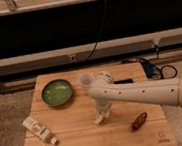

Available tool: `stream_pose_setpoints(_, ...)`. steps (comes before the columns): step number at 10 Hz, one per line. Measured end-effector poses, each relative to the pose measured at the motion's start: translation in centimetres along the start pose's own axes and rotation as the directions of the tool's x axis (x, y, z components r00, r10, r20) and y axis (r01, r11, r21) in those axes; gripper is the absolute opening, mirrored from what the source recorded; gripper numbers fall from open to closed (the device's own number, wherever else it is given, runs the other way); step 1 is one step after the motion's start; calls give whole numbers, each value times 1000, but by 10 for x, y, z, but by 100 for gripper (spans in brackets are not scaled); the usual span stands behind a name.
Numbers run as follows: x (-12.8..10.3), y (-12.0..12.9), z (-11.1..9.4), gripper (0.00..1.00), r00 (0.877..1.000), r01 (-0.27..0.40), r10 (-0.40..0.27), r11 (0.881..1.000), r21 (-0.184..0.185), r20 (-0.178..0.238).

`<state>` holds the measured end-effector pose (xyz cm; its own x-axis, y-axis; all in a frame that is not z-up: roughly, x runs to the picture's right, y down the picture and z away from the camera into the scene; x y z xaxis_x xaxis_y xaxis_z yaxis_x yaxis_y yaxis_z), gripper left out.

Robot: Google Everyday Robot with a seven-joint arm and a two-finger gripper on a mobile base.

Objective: Wipe the white sponge on the table

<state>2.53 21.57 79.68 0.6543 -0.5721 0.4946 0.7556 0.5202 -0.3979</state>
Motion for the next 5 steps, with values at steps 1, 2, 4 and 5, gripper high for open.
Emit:
stream_pose_setpoints(1,-7,-4,2,0,1000,20,-20,1000,0,15)
stream_pose_setpoints(2,-11,-5,4,0,999,33,-33,999,0,22)
stream_pose_setpoints(4,-27,-1,5,0,997,66,-66,998,1,44)
stream_pose_setpoints(5,-32,6,3,0,997,69,-69,998,0,45)
